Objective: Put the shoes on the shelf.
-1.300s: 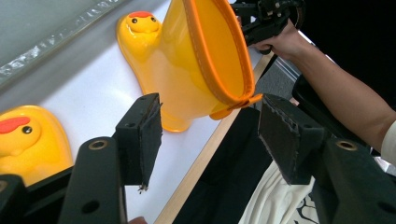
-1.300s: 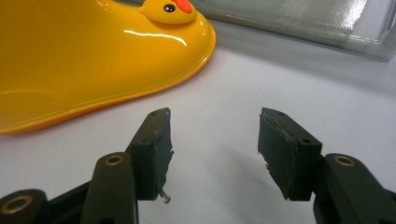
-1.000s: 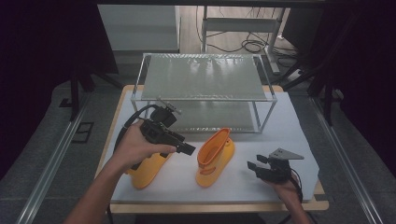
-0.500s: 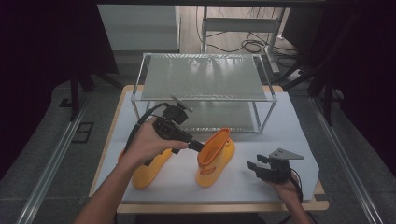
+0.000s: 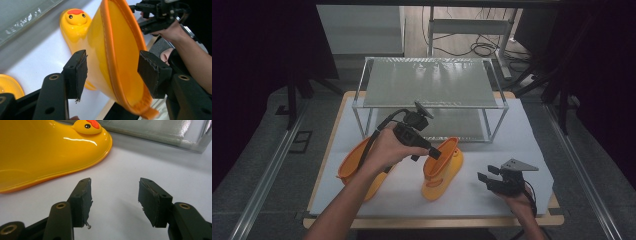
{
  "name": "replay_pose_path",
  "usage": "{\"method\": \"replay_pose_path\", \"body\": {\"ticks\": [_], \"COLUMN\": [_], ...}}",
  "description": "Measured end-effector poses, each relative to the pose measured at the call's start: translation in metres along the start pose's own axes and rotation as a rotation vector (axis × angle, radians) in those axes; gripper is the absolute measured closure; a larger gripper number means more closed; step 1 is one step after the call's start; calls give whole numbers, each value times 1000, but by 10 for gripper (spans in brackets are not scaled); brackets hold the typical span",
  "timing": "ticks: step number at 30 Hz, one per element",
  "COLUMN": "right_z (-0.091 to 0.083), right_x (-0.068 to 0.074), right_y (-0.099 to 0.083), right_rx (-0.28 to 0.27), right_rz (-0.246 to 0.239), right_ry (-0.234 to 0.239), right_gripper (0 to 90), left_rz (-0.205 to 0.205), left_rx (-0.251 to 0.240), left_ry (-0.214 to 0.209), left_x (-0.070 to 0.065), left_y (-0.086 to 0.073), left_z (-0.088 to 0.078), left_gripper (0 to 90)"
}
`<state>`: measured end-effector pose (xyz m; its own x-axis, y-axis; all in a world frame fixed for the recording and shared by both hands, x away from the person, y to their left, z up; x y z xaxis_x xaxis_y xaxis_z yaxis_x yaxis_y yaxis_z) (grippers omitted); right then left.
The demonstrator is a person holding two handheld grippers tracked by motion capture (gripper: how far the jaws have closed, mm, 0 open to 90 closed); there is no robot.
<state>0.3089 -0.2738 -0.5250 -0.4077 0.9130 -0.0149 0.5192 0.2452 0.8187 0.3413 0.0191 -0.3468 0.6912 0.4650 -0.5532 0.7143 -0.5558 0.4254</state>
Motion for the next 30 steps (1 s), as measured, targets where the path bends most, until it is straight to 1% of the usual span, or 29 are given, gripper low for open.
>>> {"method": "replay_pose_path", "body": {"ticks": [6,8,15,21,22,24,25,26,27,28,29,30], "right_z": [-1,-1,-1,-1,-1,-1,-1,-1,-1,-1,-1,-1], "right_x": [-1,-1,-2,-2,-3,-3,-3,-3,-4,-4,-4,-5], "right_y": [0,0,0,0,0,0,0,0,0,0,0,0], "right_rx": [-1,-2,-5,-3,-4,-6,-3,-8,-6,-6,-4,-2], "right_rz": [7,6,12,10,13,15,14,16,18,18,19,17], "right_ry": [-1,-1,-2,-3,-4,-5,-6,-9,-10,-10,-11,-15], "right_gripper": [438,438,438,437,437,437,437,437,437,437,437,438], "left_rz": [-25,-36,-48,-63,-68,-70,-73,-73,-69,-69,-61,-51], "left_rx": [17,31,46,72,79,81,83,76,74,74,77,82], "left_ry": [20,29,36,56,62,63,53,36,37,37,43,58], "left_x": [8,11,16,22,23,24,24,24,23,23,22,21], "left_y": [8,10,12,14,14,14,14,14,15,15,15,15], "left_z": [11,16,26,36,40,42,44,44,45,45,44,44], "left_gripper": [438,446,465,499,534,563,563,585,658,692,692,781]}}
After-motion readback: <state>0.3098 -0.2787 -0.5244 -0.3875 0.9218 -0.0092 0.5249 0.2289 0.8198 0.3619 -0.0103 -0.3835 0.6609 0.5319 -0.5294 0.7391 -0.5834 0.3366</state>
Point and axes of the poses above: each handheld gripper's, and its own axes: z roughly forward along the jaws, y roughly out of its top, x roughly to its left, the point moved 3 cm from there along z, roughly forward along the jaws, and after that the axes turned 14 degrees about -y, right-handed, at the moved point
